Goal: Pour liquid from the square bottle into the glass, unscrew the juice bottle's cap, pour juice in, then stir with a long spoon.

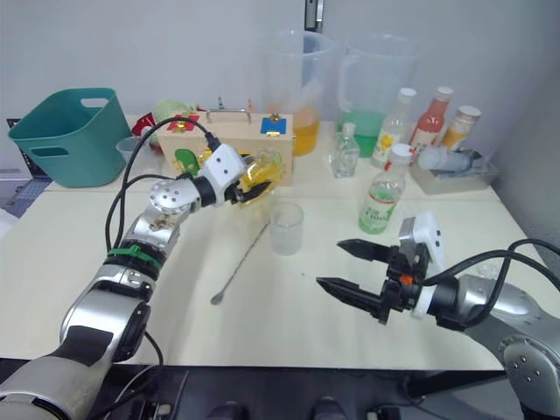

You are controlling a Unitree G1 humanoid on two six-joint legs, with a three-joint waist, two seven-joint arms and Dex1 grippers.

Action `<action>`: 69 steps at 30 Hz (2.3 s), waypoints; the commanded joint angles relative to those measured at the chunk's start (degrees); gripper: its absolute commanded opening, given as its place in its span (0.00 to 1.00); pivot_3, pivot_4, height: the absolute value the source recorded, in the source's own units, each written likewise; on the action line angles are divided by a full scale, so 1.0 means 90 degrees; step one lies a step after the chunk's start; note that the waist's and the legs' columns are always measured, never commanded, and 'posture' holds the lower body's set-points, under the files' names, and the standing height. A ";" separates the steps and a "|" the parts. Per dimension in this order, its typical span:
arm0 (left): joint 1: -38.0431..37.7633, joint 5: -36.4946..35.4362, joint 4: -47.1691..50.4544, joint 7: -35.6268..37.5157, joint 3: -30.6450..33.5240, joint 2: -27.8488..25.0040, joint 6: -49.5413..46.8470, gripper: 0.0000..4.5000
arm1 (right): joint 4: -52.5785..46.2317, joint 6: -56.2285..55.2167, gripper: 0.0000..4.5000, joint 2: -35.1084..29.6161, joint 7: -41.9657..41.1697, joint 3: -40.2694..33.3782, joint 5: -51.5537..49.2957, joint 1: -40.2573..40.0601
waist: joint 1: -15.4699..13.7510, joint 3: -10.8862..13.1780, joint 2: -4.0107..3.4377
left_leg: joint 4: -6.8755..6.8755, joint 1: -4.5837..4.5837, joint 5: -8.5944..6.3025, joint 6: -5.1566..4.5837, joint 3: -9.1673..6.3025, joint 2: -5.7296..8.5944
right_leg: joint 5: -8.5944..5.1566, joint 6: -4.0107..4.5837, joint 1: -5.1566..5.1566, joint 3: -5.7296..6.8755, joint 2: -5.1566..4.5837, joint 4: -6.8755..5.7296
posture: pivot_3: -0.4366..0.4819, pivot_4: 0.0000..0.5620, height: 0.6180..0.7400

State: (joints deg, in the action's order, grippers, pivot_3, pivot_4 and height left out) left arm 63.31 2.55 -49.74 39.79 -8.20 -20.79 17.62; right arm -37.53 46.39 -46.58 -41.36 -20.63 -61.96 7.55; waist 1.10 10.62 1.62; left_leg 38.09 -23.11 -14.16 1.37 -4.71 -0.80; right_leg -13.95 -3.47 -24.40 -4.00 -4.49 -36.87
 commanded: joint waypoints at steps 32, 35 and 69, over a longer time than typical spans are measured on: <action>0.0746 0.3380 -0.1458 -0.4195 -0.1246 -0.0285 0.3159 0.62 | -0.0337 -0.0355 1.00 -0.0269 0.0235 -0.0276 0.0318 -0.0759 | -0.0045 0.0000 0.0001 | 0.0040 -0.0006 0.0000 -0.0001 -0.0003 0.0005 | 0.0001 -0.0003 0.0003 -0.0001 -0.0001 -0.0026 | 0.48 0.27 1.00; 0.0792 0.3617 -0.1448 -0.4531 -0.1383 -0.0320 0.3198 0.62 | -0.0306 -0.0367 1.00 -0.0269 0.0247 -0.0249 0.0369 -0.0714 | -0.0045 0.0001 0.0001 | 0.0044 -0.0008 0.0000 -0.0001 -0.0003 0.0006 | 0.0003 -0.0005 0.0003 -0.0001 -0.0001 -0.0026 | 0.48 0.27 1.00; 0.1292 0.5646 -0.1487 -0.7174 -0.2776 -0.0607 0.2982 0.62 | -0.0376 -0.0402 1.00 -0.0186 0.0490 -0.0109 0.0324 -0.0560 | -0.0048 0.0001 0.0002 | 0.0074 -0.0016 -0.0002 -0.0004 -0.0003 0.0007 | 0.0007 -0.0013 0.0005 -0.0001 -0.0002 -0.0028 | 0.48 0.27 1.00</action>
State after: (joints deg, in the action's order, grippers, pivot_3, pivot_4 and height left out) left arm 70.40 54.55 -65.78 -20.88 -34.96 -25.35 45.16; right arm -39.89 44.08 -48.45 -37.09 -21.00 -58.56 1.95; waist 0.66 10.62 1.64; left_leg 38.76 -23.25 -14.18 1.33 -4.74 -0.73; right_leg -13.89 -3.59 -24.36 -4.00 -4.51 -37.13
